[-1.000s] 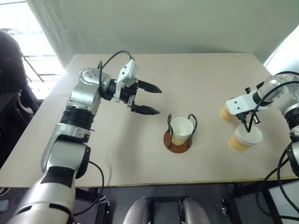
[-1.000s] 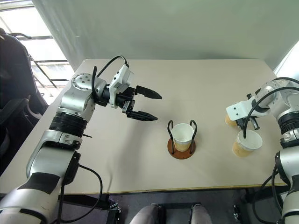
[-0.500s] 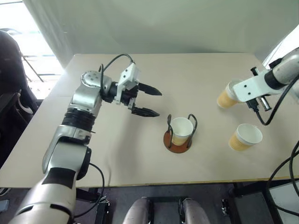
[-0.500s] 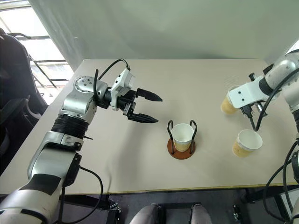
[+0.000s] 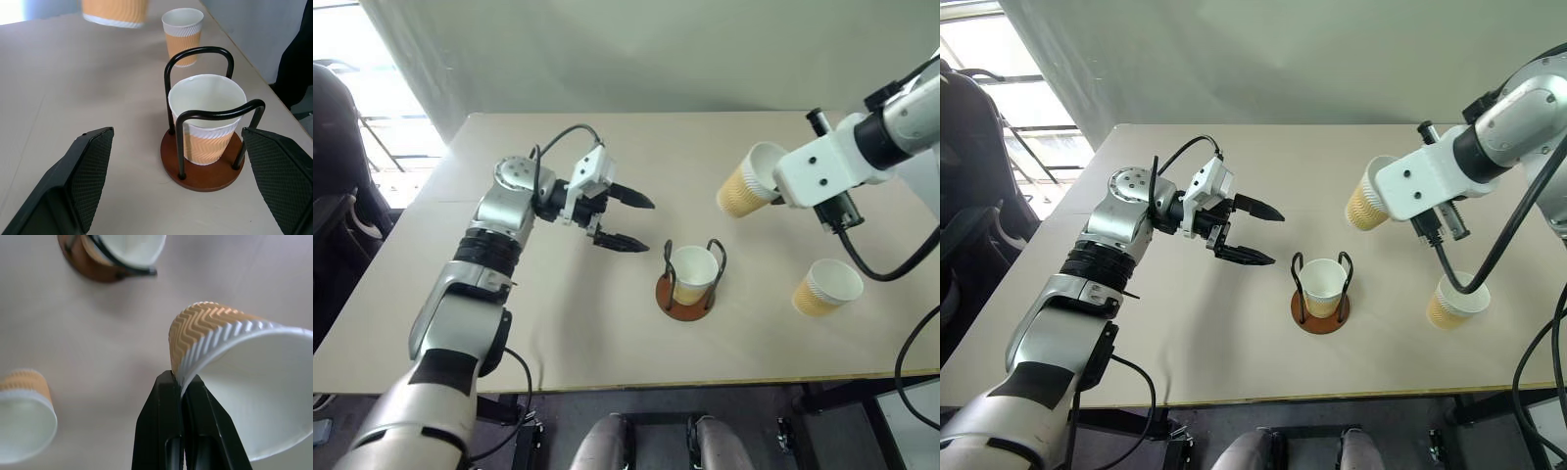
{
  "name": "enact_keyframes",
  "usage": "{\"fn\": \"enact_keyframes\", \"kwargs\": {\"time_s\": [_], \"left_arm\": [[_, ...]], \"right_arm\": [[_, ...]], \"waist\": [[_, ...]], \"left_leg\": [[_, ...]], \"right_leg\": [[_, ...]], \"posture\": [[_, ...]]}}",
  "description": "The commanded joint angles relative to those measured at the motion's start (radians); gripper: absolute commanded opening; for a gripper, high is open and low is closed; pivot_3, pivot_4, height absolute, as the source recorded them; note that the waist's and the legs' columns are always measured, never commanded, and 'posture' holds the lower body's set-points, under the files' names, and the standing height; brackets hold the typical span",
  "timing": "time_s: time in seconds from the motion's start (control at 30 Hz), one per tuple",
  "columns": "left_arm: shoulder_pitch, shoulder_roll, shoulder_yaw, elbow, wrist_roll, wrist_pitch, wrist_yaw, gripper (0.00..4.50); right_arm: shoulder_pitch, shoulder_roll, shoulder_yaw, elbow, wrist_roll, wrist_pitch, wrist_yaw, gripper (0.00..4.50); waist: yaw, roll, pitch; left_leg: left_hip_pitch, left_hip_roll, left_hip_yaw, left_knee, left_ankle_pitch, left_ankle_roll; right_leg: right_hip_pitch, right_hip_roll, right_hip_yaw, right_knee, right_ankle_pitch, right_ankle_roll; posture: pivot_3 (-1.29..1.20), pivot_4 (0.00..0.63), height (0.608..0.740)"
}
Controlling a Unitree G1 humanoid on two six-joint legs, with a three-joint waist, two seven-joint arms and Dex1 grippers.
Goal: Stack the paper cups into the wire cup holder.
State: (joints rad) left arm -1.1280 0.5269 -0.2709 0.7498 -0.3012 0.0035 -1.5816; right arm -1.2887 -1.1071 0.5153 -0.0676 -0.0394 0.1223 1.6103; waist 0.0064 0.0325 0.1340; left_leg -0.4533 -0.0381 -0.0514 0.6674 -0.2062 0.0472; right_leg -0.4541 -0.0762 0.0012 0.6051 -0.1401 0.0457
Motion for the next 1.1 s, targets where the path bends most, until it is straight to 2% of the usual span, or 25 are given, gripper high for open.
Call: {"fn": "enact_keyframes", "kwargs": {"time_s": [0.03, 0.17, 0.47, 1.1], "left_arm": [[-0.018, 0.032, -0.027, -0.019, -0.048, -0.025, -0.033, 4.5], [-0.011, 0.085, -0.104, -0.048, -0.112, -0.058, -0.033, 4.5], [-0.021, 0.217, -0.29, -0.112, -0.283, -0.062, -0.033, 4.5], [-0.05, 0.24, -0.354, -0.113, -0.335, -0.068, -0.033, 4.5]], "right_arm": [[-0.053, -0.015, 0.011, -0.063, 0.074, 0.07, 0.004, 0.01], [-0.063, -0.034, 0.036, -0.098, 0.134, 0.13, 0.004, 0.01], [-0.062, -0.045, 0.065, -0.109, 0.164, 0.16, 0.004, 0.01], [-0.048, 0.061, 0.06, -0.157, 0.15, 0.237, 0.004, 0.01]], "waist": [[0.0, 0.0, 0.0], [0.0, 0.0, 0.0], [0.001, 0.0, 0.0], [0.0, 0.0, 0.0]], "left_leg": [[0.0, 0.0, 0.0, 0.0, 0.0, 0.0], [0.0, 0.0, 0.0, 0.0, 0.0, 0.0], [-0.001, 0.0, 0.0, 0.0, 0.0, 0.0], [-0.001, 0.0, 0.0, 0.0, 0.002, 0.0]], "right_leg": [[0.0, 0.0, 0.0, 0.0, 0.0, 0.0], [0.0, 0.0, 0.0, 0.0, -0.001, 0.001], [-0.001, 0.0, 0.0, 0.002, -0.002, 0.002], [-0.001, 0.0, 0.001, 0.003, -0.003, 0.001]], "posture": [[0.0, 0.15, 0.74], [0.0, 0.15, 0.74], [0.0, 0.15, 0.74], [0.0, 0.15, 0.74]]}}
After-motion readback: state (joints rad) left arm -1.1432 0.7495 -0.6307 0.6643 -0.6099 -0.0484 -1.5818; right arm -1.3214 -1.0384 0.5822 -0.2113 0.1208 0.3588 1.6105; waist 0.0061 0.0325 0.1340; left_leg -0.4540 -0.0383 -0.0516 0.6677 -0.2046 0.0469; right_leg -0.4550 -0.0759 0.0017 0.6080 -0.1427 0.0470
